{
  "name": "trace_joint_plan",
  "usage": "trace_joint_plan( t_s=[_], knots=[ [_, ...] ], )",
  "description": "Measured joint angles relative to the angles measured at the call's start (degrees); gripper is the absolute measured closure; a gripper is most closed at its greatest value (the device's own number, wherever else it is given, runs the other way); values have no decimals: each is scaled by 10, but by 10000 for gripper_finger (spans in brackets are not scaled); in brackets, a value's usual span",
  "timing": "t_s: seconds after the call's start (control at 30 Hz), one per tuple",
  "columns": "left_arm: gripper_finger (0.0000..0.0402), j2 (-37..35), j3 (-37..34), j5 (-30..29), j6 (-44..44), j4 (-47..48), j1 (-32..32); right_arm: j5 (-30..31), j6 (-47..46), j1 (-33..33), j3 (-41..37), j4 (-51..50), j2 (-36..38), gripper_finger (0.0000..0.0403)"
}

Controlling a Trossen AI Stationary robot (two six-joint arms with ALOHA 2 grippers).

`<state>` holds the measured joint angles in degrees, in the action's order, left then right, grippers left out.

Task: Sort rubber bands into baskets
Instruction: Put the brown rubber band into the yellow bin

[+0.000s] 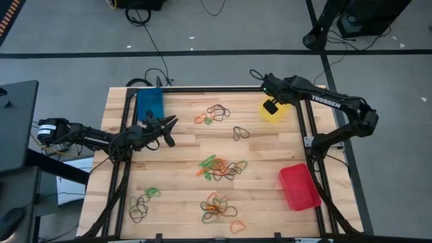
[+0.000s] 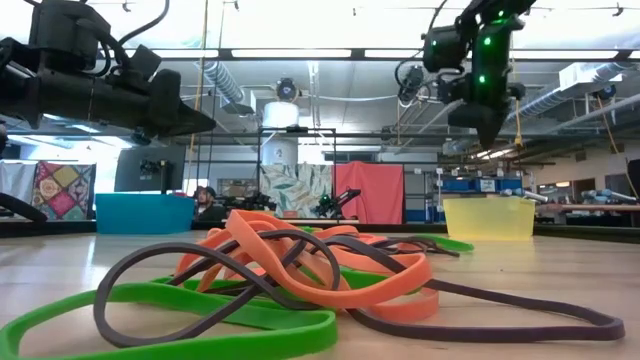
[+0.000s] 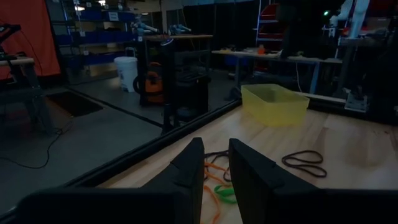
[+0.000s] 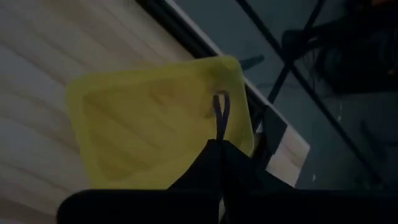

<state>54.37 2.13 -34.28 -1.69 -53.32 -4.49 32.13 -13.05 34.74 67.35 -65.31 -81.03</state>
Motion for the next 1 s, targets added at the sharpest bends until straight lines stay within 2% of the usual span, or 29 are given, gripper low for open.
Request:
trace_joint_plan(
  t_s=[0.23,0.43,0.63,0.9,1.0],
  knots=[
    [323,0,0,1,-19,24,0,-18,25,27,0,1,-47,313],
    [323,0,0,1,-33,53,0,-57,-4,12,-1,9,-63,267],
    [323,0,0,1,-33,51,0,-146,5,-42,-1,55,-61,261],
    [323,0,0,0,-33,53,0,-244,82,-140,-49,248,-99,263],
    [323,0,0,0,-33,53,0,-258,90,-166,-58,293,-135,263]
  ],
)
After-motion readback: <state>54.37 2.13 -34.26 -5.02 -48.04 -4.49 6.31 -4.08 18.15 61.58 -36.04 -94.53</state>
